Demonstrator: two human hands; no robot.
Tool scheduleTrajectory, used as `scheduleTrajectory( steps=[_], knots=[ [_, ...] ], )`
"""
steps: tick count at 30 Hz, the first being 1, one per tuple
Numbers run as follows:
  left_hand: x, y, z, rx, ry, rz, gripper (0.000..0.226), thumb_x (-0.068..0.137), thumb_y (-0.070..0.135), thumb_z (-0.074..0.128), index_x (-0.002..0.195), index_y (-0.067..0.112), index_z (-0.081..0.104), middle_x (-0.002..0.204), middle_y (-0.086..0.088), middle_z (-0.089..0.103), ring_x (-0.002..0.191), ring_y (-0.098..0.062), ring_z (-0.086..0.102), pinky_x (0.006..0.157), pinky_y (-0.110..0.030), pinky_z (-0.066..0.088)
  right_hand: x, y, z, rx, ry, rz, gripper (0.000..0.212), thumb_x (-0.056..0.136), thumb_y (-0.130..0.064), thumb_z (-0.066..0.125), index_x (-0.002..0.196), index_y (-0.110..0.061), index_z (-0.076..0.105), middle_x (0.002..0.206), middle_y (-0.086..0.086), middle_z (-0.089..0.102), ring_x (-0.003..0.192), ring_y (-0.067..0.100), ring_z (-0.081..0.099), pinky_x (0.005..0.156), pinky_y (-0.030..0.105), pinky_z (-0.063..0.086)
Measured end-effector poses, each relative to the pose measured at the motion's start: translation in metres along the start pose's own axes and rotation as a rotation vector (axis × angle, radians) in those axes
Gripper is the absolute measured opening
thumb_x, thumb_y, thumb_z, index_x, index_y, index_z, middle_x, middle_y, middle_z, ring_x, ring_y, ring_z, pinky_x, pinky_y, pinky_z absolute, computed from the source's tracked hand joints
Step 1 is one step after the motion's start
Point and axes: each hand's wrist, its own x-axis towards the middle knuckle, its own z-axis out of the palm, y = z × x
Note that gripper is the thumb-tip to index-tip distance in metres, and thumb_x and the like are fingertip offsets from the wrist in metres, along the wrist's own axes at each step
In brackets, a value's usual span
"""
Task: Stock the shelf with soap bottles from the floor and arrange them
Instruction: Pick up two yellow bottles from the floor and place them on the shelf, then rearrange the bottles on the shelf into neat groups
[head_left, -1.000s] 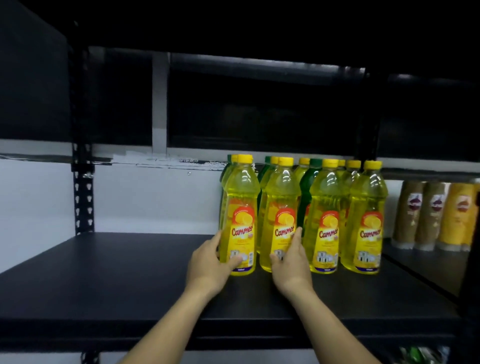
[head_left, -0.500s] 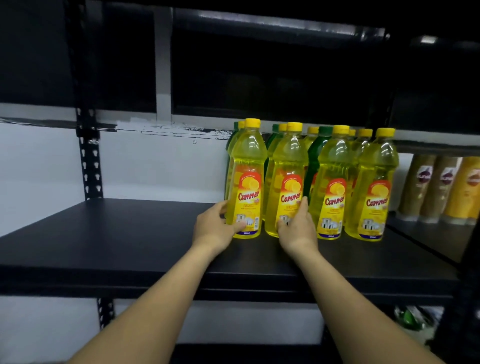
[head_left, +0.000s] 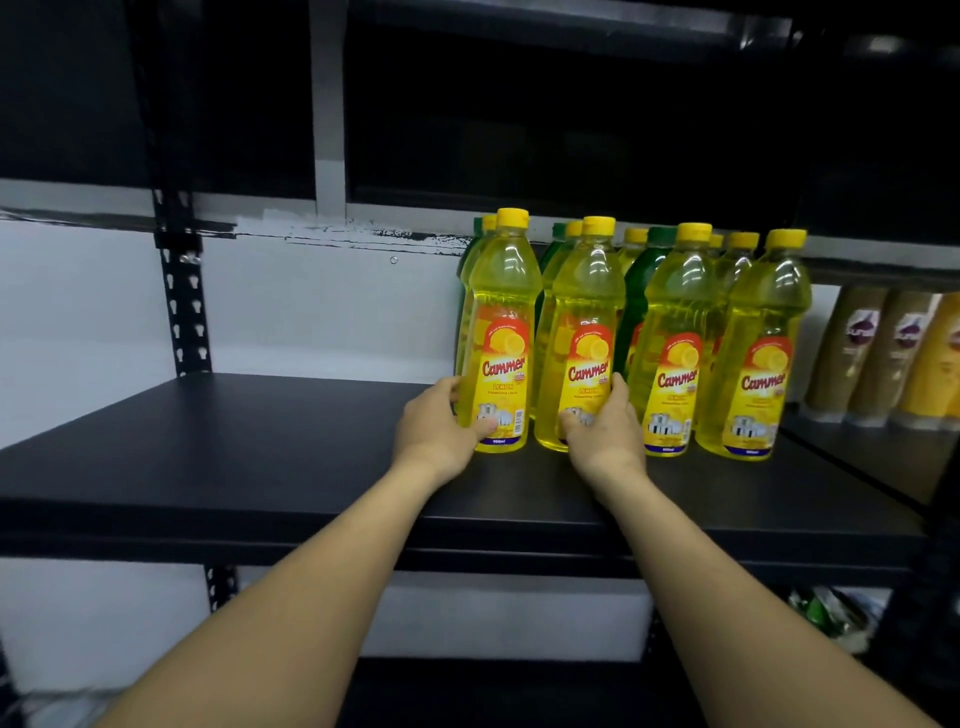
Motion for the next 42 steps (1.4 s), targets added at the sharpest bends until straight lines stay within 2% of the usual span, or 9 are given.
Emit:
scheduleTrajectory(
  steps=[6,11,18,23,30,33,35,39,42],
  knots=[
    [0.002,0.003,0.002,0.053,0.017,0.029,0.074,0.077,0.046,0.082,0.138,0.023,0.048,0.129,0.005,0.065,0.105,-0.017,0.068,0.090,-0.045,0.057,0.005,0.004,0.001,0.118,0.044,0.033,0.076,0.092,-0.025,0.070,0.154,-0.019,0.026,0.145,0.009,0.048,0.133,0.030,0.047,0.106,0.047,0.044],
    [0.008,0.004,0.009,0.059,0.026,0.070,0.086,0.072,0.060,0.079,0.140,0.025,0.042,0.133,0.003,0.061,0.113,-0.018,0.064,0.093,-0.045,0.056,0.010,0.009,0.006,0.148,0.054,0.020,0.077,0.090,-0.032,0.072,0.152,-0.020,0.029,0.141,0.007,0.054,0.130,0.029,0.051,0.105,0.051,0.047],
    [0.019,0.001,0.015,0.057,-0.020,0.077,0.093,0.071,0.060,0.080,0.143,0.022,0.035,0.135,0.000,0.059,0.117,-0.022,0.061,0.096,-0.046,0.054,0.017,0.009,0.013,0.080,0.009,-0.048,0.101,0.083,-0.045,0.076,0.158,-0.019,0.014,0.146,0.008,0.050,0.133,0.030,0.048,0.106,0.050,0.045],
    [0.016,0.000,0.008,0.090,-0.028,0.079,0.092,0.073,0.057,0.080,0.142,0.020,0.033,0.136,-0.001,0.057,0.121,-0.022,0.059,0.098,-0.044,0.052,0.012,0.003,0.006,0.016,0.017,-0.070,0.098,0.075,-0.051,0.081,0.149,-0.014,0.029,0.134,0.009,0.058,0.122,0.030,0.057,0.098,0.048,0.051],
    [-0.007,-0.020,-0.066,0.046,-0.148,0.068,0.093,0.068,0.059,0.083,0.140,0.027,0.034,0.132,0.006,0.061,0.113,-0.012,0.063,0.097,-0.042,0.053,-0.031,-0.024,0.001,0.030,-0.172,-0.135,0.091,0.073,-0.050,0.082,0.146,-0.020,0.036,0.130,0.004,0.062,0.116,0.025,0.060,0.096,0.040,0.048],
    [-0.019,-0.039,-0.107,0.020,-0.114,0.066,0.088,0.073,0.051,0.083,0.141,0.024,0.034,0.130,0.007,0.062,0.111,-0.010,0.064,0.099,-0.039,0.053,-0.052,-0.044,0.010,0.039,-0.236,-0.204,0.093,0.072,-0.050,0.082,0.147,-0.022,0.033,0.123,-0.001,0.059,0.115,0.024,0.057,0.099,0.041,0.045],
    [-0.023,-0.052,-0.135,0.016,-0.084,0.040,0.087,0.075,0.046,0.083,0.142,0.022,0.033,0.133,0.006,0.061,0.112,-0.011,0.064,0.100,-0.038,0.052,-0.061,-0.055,0.021,0.063,-0.259,-0.241,0.093,0.072,-0.049,0.083,0.147,-0.021,0.035,0.118,-0.005,0.052,0.109,0.018,0.051,0.095,0.038,0.043],
    [-0.027,-0.079,-0.188,0.021,-0.024,-0.012,0.087,0.076,0.044,0.083,0.143,0.022,0.033,0.135,0.005,0.059,0.114,-0.012,0.063,0.101,-0.040,0.052,-0.072,-0.072,0.053,0.088,-0.316,-0.286,0.084,0.068,-0.054,0.083,0.135,-0.023,0.045,0.122,-0.002,0.061,0.107,0.019,0.056,0.089,0.035,0.045],
    [-0.028,-0.092,-0.219,0.073,0.009,-0.033,0.083,0.080,0.043,0.080,0.144,0.022,0.032,0.136,0.006,0.058,0.113,-0.011,0.062,0.097,-0.032,0.051,-0.079,-0.085,0.078,0.112,-0.351,-0.349,0.065,0.076,-0.050,0.079,0.126,-0.027,0.044,0.119,-0.002,0.061,0.107,0.019,0.058,0.088,0.030,0.041]
  ],
)
